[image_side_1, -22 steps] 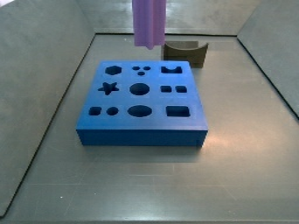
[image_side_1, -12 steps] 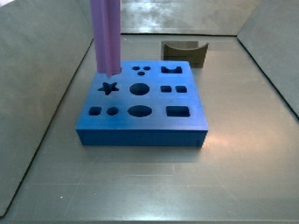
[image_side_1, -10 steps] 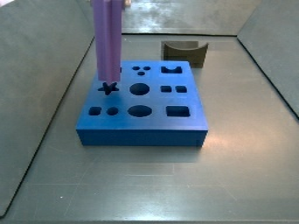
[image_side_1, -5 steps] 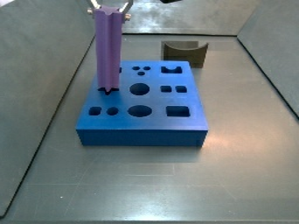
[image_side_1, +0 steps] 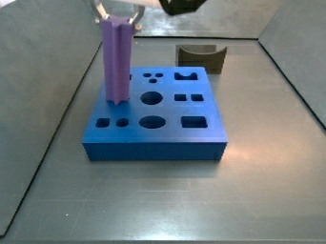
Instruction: Insert the star object.
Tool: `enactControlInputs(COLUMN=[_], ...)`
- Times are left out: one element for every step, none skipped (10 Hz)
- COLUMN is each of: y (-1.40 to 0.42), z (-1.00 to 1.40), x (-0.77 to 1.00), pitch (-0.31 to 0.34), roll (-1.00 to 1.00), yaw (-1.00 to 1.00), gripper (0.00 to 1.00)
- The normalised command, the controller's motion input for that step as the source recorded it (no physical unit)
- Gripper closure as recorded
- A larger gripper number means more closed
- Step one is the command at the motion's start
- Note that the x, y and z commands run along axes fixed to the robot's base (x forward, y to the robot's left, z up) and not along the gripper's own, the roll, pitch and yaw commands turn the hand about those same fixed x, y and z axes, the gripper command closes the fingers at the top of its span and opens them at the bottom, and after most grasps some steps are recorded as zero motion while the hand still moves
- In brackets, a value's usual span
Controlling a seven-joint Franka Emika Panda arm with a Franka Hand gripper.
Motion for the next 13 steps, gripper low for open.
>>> enactControlInputs(y=[0.0, 0.0, 0.05, 0.03, 0.0, 0.0, 0.0, 0.05, 0.1, 0.0, 0.0, 0.03, 0.0], z=[-0.94, -1.0, -1.0, -1.0, -1.0, -0.57, -0.3, -0.24, -0.32, -0.4, -0.47, -0.47, -0.38], x=[0.07, 0.03, 0.0, 0.0, 0.0, -0.27, -0.09, -0.06, -0.15, -0.21, -0.01, 0.0, 0.0], pitch=[-0.133, -0.109, -0.077, -0.08, -0.121, -0.35, -0.479, -0.479, -0.429, -0.413, -0.377, -0.34, -0.283], roll=[0.0, 0.0, 0.01, 0.05, 0.07, 0.0, -0.05, 0.0, 0.02, 0.09, 0.0, -0.08, 0.0], yaw=[-0.05, -0.07, -0.05, -0.01, -0.03, -0.15, -0.06, 0.0, 0.0, 0.0, 0.0, -0.02, 0.0], gripper=[1.0, 1.0, 1.0, 1.0, 1.0, 1.0, 1.0, 1.0, 1.0, 1.0, 1.0, 1.0, 1.0])
